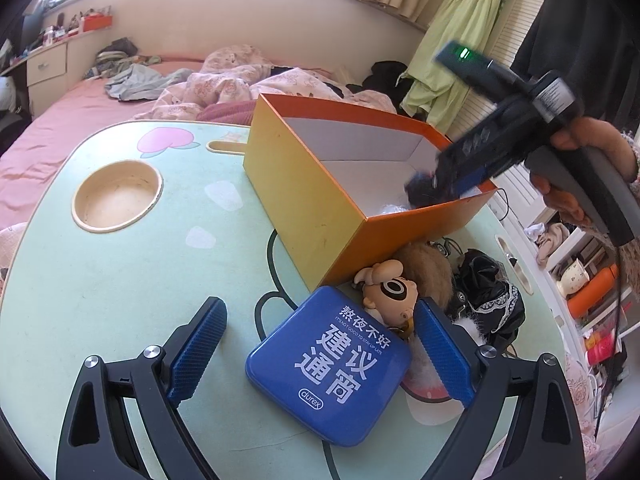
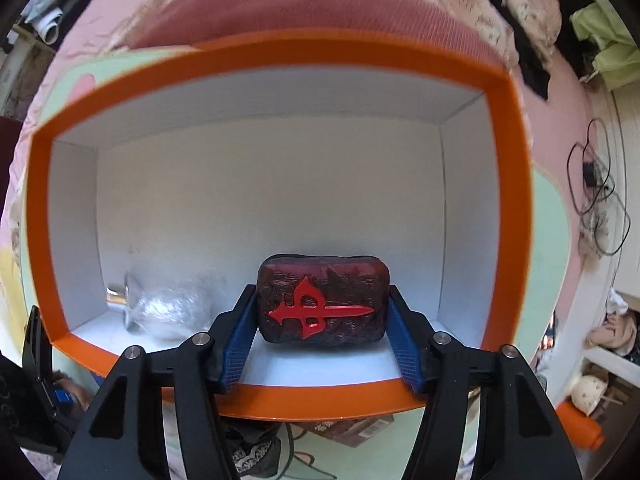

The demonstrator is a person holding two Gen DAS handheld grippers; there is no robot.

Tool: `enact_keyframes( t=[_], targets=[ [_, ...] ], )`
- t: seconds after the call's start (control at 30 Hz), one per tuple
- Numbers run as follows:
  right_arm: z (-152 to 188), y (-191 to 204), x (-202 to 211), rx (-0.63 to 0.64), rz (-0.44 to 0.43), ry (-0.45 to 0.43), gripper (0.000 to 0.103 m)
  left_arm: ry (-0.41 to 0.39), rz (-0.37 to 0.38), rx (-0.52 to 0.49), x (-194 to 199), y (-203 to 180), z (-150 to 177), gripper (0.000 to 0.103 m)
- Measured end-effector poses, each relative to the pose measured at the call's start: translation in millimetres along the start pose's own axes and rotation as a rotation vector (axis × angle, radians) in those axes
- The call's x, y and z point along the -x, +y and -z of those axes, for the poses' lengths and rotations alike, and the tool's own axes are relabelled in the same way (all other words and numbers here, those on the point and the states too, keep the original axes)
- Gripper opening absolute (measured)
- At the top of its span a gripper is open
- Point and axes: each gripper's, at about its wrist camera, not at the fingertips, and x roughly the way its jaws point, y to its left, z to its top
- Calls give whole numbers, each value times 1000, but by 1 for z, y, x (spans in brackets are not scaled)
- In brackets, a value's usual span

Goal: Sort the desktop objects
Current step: 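Lift the pouch out and set it on the table with the right gripper, then reach into the box and grasp the clear plastic bag with the left gripper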

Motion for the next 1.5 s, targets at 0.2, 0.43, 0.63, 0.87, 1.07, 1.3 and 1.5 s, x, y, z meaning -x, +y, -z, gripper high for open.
enact_keyframes(
  t=[0.2,0.43,0.63,0.87,1.07,1.3,1.5],
  targets=[
    [32,-7,75,-51,-239,-301,61,-2,5,4,-1,1,0,94],
    [133,-7,86,-72,-243,-400,61,-12,49,76,6,11,-10,94],
    [179,-18,12,-177,-221,-258,61,6,-125,-10,4,-3,-35,94],
    [159,15,-8,-142,-81,-303,62,101,-267,-86,-22,-7,-65,94],
    [158,28,4,-166,-144,-445,62,63,-352,-110,-4,3,-80,94],
    [191,23,11,-290,-313,-564,62,158,-89,-83,9,-21,-137,89],
    [196,33,1,-288,-344,-552,62,535,-31,-33,-76,-32,-161,31]
  ],
)
